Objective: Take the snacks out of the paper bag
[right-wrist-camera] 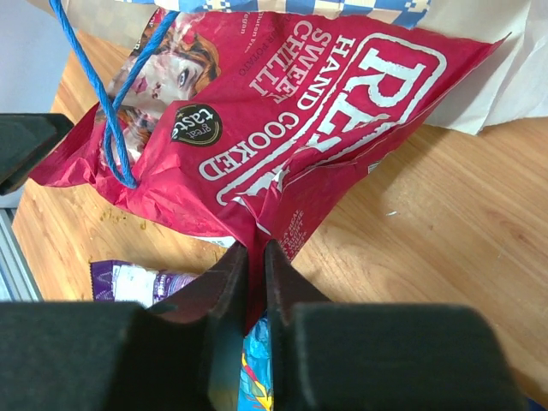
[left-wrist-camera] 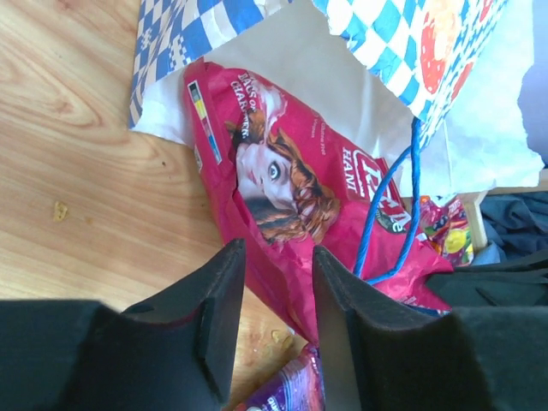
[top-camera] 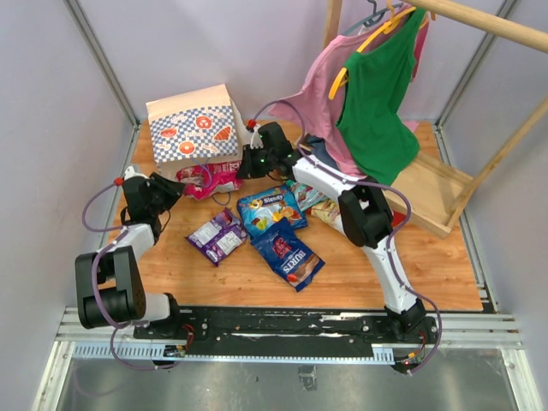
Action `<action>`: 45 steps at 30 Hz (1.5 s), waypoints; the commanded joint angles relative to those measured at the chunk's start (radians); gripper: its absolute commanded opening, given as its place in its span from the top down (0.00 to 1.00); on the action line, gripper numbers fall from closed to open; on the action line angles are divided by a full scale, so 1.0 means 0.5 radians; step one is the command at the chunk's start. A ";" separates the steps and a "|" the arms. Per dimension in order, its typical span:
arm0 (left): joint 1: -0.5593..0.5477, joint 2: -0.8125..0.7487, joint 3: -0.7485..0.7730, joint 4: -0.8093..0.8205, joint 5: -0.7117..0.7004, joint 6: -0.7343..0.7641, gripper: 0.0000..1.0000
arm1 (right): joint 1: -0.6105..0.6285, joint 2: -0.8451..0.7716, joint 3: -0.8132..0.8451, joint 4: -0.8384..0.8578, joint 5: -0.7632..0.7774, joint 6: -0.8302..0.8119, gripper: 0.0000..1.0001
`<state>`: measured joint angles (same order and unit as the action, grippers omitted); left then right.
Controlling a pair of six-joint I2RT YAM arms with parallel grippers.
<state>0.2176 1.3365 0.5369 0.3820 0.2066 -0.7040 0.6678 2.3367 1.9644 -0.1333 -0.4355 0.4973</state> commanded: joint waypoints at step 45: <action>0.059 -0.234 0.162 -0.238 0.271 0.087 0.99 | 0.059 -0.301 -0.139 -0.013 0.096 -0.095 0.99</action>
<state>0.2401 1.3327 0.5552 0.3618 0.3882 -0.7162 0.6739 2.3089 1.9263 -0.1394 -0.4259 0.4892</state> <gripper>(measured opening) 0.011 0.015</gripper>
